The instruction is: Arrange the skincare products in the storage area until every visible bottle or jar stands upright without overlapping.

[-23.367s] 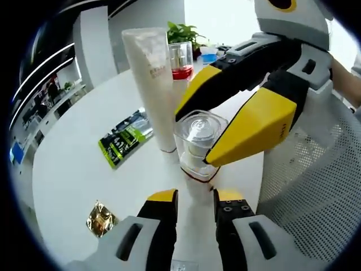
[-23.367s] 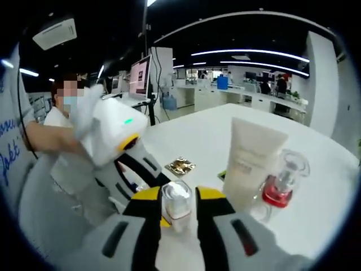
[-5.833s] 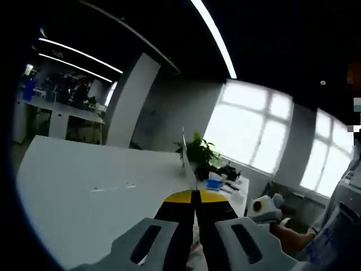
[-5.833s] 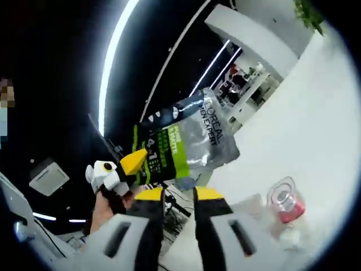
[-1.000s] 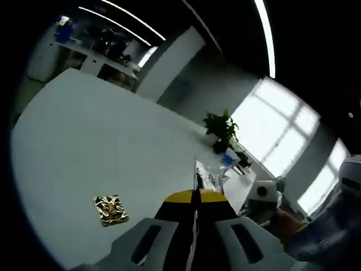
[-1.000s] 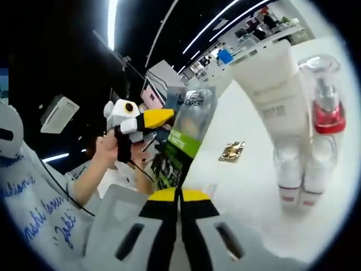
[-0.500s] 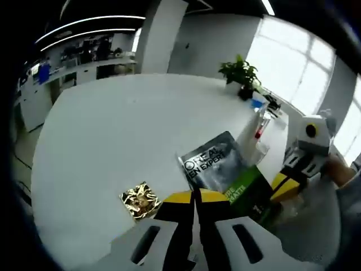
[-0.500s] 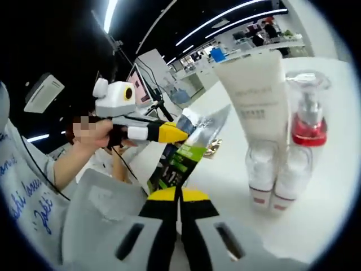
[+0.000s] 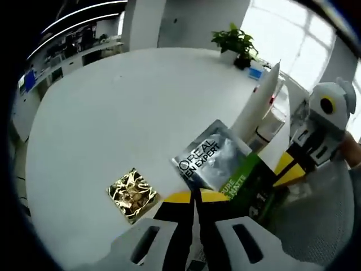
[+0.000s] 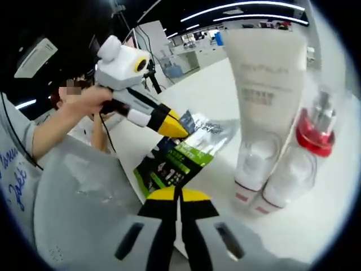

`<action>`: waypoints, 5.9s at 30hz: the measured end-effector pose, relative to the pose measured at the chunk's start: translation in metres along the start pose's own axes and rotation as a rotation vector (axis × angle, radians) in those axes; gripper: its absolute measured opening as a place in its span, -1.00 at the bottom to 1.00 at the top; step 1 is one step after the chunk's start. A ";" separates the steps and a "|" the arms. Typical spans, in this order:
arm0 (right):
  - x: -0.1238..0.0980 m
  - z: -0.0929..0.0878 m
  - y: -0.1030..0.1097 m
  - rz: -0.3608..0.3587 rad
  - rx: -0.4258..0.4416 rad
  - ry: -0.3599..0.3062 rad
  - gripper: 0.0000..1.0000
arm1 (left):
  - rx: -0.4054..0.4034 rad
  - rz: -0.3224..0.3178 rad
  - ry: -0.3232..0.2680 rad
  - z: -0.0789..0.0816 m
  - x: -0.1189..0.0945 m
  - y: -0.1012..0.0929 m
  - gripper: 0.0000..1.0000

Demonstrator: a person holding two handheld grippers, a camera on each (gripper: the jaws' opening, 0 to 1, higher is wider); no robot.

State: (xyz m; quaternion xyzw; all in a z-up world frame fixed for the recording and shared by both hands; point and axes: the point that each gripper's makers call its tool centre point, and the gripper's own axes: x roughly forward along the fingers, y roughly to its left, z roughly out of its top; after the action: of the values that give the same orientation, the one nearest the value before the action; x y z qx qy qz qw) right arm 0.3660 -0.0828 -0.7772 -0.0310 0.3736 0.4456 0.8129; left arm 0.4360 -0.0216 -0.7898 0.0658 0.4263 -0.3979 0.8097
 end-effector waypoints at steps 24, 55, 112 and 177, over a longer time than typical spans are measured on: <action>0.018 -0.042 -0.025 -0.115 -0.286 0.285 -0.97 | -0.087 -0.094 0.133 -0.020 0.031 0.000 -1.00; 0.043 -0.021 0.004 -0.128 -0.392 0.235 -0.90 | -0.337 -0.064 -0.026 -0.001 0.030 0.026 -1.00; 0.045 -0.024 -0.029 -0.230 -0.442 0.299 -0.98 | -0.184 0.100 -0.141 0.024 0.020 0.051 -0.93; 0.042 -0.013 -0.023 -0.213 -0.422 0.265 -0.98 | 0.119 0.114 -0.032 0.002 -0.008 0.016 -0.42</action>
State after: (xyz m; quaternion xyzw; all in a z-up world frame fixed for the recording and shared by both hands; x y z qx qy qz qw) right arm 0.3892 -0.0722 -0.8198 -0.2969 0.3701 0.4178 0.7748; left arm 0.4458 -0.0066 -0.7862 0.1315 0.3847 -0.3769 0.8322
